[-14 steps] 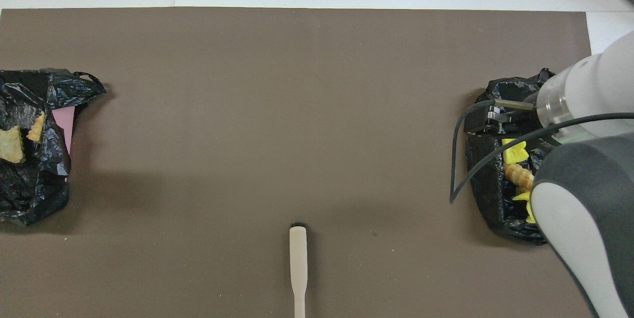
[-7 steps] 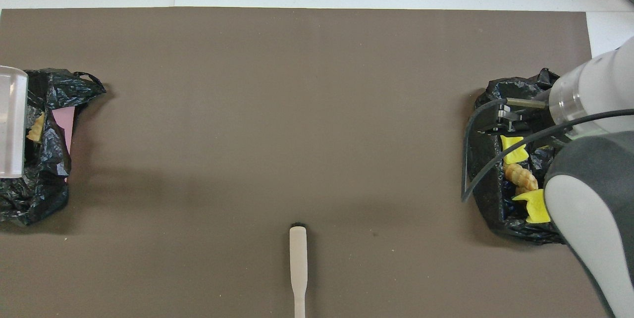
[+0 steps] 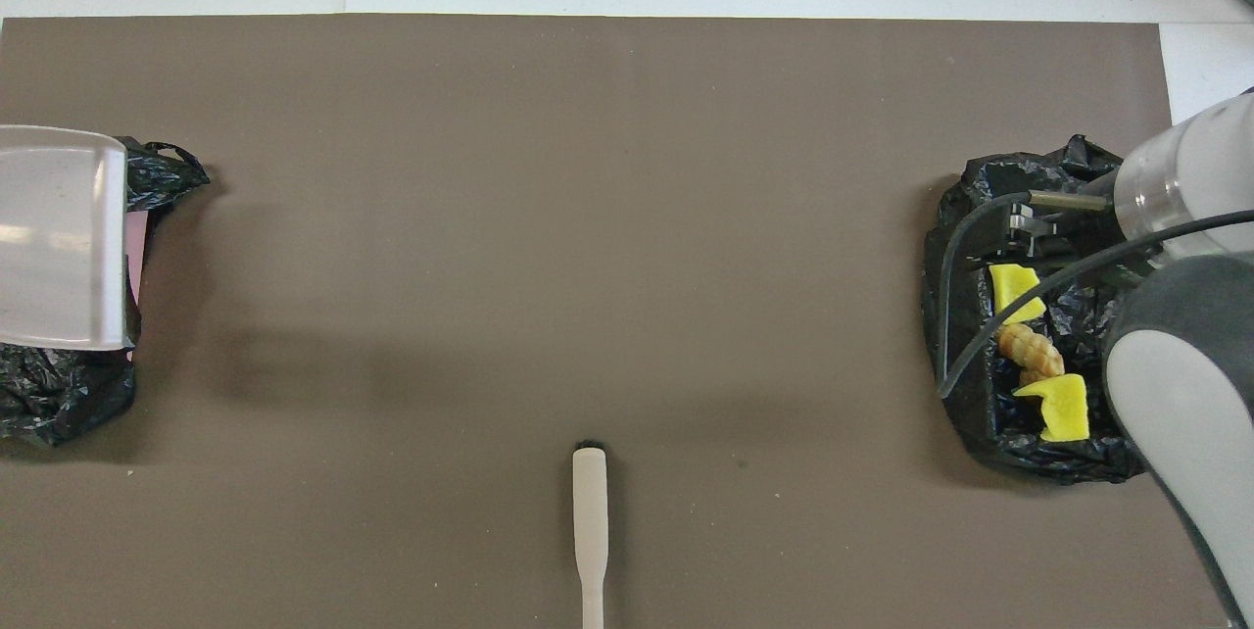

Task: Sweep and dump trash in bin
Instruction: 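Bring the empty dustpan back to the table center with the left gripper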

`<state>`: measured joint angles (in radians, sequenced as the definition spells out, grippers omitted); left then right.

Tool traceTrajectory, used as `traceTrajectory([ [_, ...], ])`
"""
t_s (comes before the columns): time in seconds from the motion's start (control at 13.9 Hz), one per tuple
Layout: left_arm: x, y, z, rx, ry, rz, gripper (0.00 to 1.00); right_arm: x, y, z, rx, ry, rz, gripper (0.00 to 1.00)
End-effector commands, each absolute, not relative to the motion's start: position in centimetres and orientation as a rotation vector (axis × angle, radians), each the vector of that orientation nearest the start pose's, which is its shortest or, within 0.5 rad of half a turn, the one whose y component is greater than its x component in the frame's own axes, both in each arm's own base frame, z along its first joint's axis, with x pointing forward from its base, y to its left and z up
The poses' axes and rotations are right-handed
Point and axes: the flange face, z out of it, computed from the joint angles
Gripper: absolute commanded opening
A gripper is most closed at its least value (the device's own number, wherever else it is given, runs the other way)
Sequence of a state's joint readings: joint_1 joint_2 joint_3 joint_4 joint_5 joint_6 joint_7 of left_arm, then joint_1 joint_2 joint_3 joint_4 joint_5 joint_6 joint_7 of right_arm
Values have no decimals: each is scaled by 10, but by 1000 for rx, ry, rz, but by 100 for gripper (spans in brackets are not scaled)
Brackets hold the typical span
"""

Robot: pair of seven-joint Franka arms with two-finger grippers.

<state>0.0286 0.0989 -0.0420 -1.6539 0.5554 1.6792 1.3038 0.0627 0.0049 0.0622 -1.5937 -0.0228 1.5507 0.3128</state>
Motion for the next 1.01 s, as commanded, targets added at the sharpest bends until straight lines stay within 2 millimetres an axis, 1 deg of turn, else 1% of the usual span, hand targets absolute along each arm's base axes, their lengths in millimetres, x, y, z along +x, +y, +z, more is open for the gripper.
traceTrajectory([
  [0.0, 574, 16, 553, -2266, 1623, 446, 0, 546, 61, 613, -3162, 239, 87, 100],
  [0.22, 561, -24, 548, -2400, 1498, 398, 0, 547, 57, 614, -3166, 161, 79, 100],
  [0.51, 545, -72, 541, -2621, 1349, 332, 0, 550, 56, 613, -3165, 156, 62, 100],
  [0.65, 536, -106, 539, -2736, 1239, 311, 0, 550, 56, 613, -3165, 160, 62, 100],
  [0.72, 532, -124, 538, -2762, 1211, 304, 0, 550, 55, 613, -3164, 170, 62, 100],
  [0.87, 524, -160, 531, -2833, 1080, 291, 0, 550, 53, 613, -3164, 177, 62, 100],
  [0.94, 521, -175, 529, -2864, 1027, 278, 0, 550, 53, 613, -3164, 177, 62, 100],
])
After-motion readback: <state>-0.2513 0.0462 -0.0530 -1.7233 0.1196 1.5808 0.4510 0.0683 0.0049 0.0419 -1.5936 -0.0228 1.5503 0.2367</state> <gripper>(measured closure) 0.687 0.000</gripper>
